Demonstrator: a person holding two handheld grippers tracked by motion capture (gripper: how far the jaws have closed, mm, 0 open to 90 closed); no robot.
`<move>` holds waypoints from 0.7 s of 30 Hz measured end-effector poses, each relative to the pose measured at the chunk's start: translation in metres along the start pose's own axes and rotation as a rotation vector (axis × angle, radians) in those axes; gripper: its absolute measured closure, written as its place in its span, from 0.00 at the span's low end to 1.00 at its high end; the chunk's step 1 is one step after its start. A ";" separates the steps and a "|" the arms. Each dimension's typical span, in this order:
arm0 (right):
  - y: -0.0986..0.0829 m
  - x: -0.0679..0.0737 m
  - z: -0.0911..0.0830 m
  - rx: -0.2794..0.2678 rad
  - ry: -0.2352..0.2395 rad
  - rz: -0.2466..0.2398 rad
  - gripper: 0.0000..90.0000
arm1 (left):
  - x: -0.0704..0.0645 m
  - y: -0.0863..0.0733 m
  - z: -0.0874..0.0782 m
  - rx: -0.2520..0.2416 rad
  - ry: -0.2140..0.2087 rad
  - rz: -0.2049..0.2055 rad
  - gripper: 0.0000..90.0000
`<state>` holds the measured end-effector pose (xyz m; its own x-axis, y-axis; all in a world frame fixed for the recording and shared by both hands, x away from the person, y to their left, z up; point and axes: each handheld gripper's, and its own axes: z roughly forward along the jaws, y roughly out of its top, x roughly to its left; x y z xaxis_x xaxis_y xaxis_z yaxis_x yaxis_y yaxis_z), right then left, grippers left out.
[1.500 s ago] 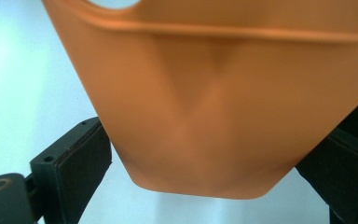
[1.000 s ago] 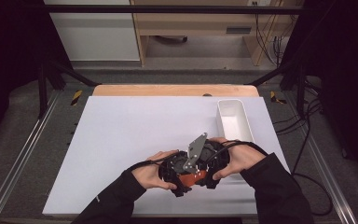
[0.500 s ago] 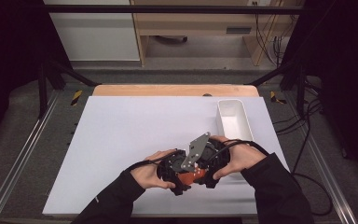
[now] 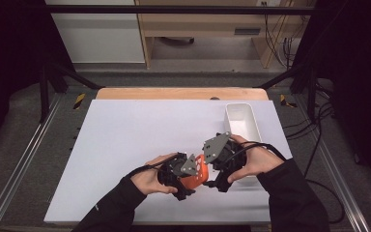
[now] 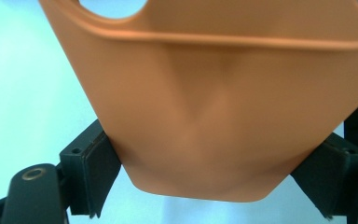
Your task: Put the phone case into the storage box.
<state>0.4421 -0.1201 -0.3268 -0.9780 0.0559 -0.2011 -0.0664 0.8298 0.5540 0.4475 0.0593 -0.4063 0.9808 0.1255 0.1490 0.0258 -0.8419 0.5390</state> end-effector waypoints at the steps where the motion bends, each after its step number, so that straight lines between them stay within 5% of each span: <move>1: -0.001 -0.001 -0.002 -0.021 0.000 0.002 0.04 | 0.000 -0.001 -0.001 -0.008 0.002 -0.008 0.17; 21: -0.023 0.000 -0.005 -0.134 -0.021 0.072 0.03 | 0.004 -0.031 -0.015 -0.219 0.009 -0.101 0.17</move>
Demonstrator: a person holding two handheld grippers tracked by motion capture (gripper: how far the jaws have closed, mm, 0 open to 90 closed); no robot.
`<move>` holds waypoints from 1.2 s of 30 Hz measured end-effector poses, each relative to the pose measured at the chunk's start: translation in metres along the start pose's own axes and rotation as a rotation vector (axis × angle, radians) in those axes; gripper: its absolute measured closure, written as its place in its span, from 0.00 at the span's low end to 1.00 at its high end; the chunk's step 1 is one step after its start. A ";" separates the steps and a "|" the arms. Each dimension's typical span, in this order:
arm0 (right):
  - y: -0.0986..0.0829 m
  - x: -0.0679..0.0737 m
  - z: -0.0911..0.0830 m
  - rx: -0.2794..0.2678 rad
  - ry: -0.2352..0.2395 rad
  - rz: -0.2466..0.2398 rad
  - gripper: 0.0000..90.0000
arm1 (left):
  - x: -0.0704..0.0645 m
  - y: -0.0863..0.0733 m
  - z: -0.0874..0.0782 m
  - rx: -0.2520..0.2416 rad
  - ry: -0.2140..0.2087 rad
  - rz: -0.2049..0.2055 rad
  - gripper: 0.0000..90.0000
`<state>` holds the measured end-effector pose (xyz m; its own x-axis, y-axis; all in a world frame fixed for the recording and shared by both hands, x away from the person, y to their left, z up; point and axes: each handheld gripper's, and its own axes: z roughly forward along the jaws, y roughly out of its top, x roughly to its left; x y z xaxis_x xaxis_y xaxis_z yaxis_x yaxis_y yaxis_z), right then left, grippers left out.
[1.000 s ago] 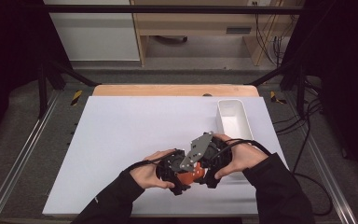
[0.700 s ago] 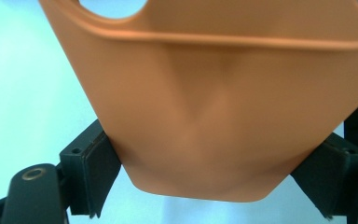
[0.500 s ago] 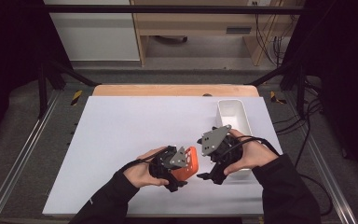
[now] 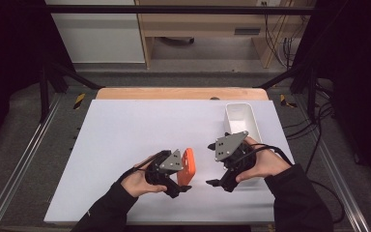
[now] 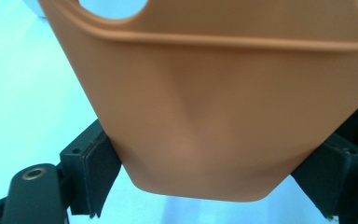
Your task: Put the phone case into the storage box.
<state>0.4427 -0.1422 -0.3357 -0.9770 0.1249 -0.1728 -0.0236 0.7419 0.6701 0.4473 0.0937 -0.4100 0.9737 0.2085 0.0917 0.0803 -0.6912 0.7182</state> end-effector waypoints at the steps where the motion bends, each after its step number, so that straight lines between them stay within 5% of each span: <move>1: -0.001 0.000 0.001 -0.003 -0.001 0.004 0.03 | 0.000 -0.002 0.000 -0.014 0.008 -0.001 0.17; 7: -0.004 -0.001 0.005 -0.022 0.008 0.020 0.03 | 0.000 -0.010 -0.003 -0.051 -0.013 -0.025 0.17; 25: -0.001 0.005 0.015 -0.081 0.038 0.022 0.03 | -0.004 -0.013 -0.004 -0.150 -0.042 -0.013 0.17; 36: 0.001 0.006 0.016 -0.092 0.051 0.035 0.03 | -0.007 -0.009 -0.001 -0.162 -0.053 0.006 0.17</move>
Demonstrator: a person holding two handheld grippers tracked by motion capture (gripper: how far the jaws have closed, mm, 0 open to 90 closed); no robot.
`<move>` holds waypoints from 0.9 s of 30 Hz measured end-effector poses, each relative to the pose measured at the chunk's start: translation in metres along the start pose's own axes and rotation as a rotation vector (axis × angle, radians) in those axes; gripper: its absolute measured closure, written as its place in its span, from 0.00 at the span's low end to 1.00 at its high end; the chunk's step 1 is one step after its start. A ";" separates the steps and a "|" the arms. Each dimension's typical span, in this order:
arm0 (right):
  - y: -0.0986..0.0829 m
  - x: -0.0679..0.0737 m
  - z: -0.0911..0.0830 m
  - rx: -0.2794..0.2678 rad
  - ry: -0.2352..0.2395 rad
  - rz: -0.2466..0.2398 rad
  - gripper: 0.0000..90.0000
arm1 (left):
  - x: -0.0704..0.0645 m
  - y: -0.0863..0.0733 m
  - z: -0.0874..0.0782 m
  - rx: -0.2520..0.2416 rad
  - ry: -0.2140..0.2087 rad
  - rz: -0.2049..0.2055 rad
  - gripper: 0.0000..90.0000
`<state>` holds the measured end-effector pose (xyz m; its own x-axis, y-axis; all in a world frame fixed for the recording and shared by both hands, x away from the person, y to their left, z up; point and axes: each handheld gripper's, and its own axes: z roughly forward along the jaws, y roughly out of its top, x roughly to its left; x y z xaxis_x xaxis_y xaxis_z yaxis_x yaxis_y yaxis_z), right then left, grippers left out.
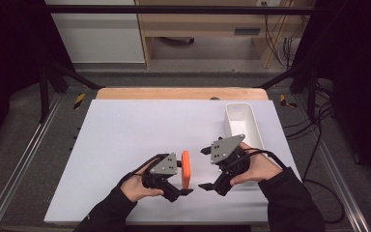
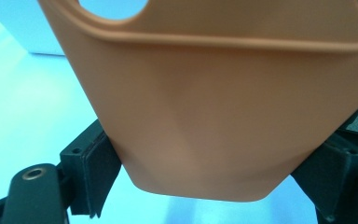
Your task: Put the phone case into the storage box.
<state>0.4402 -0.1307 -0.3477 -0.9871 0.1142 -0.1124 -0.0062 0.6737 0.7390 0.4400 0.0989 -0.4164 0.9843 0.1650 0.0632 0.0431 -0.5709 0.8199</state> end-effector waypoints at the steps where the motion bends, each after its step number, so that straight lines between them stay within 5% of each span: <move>1: 0.000 0.000 0.000 -0.001 0.002 -0.001 0.03 | 0.000 0.001 0.000 -0.001 -0.001 0.005 0.17; 27: 0.003 0.004 0.004 -0.045 0.040 -0.003 0.04 | -0.005 0.010 0.020 -0.005 -0.036 0.037 0.17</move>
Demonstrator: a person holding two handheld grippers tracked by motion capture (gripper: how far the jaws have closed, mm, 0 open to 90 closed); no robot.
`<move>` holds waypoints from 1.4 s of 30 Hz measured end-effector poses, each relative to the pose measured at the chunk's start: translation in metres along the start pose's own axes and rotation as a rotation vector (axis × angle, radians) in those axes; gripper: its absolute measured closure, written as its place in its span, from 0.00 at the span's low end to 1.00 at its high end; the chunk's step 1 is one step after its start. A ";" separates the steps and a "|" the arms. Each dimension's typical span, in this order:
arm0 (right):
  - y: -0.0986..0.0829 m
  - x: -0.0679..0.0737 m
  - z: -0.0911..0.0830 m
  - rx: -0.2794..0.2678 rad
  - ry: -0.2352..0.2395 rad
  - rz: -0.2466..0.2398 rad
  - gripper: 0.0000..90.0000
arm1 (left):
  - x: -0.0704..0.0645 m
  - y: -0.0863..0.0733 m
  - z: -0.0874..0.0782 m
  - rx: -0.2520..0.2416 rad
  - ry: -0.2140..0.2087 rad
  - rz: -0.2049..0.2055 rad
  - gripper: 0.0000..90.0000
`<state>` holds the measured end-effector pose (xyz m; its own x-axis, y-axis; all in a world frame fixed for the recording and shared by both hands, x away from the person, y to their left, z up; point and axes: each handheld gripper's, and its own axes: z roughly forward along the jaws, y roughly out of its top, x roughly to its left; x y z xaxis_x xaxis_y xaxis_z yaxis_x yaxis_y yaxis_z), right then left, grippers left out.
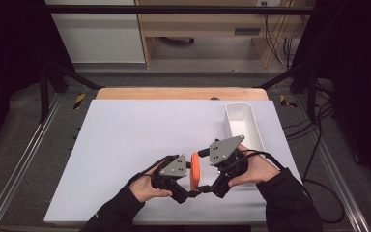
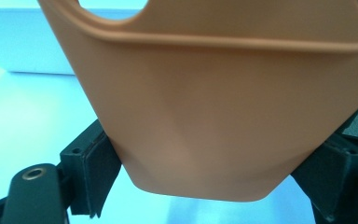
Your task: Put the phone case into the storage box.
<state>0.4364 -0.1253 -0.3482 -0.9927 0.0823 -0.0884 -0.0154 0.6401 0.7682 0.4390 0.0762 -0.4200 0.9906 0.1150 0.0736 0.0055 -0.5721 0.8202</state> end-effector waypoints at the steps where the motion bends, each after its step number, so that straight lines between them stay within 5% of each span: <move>1: 0.000 0.000 0.001 0.001 0.003 -0.004 0.04 | 0.000 0.000 0.000 -0.004 -0.001 -0.003 0.17; 42: 0.000 0.000 0.009 -0.024 0.046 -0.011 0.18 | -0.004 -0.001 -0.001 -0.046 -0.026 -0.006 0.17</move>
<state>0.4374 -0.1181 -0.3536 -0.9969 0.0399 -0.0676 -0.0282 0.6218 0.7826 0.4346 0.0768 -0.4203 0.9938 0.0967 0.0545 0.0055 -0.5338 0.8456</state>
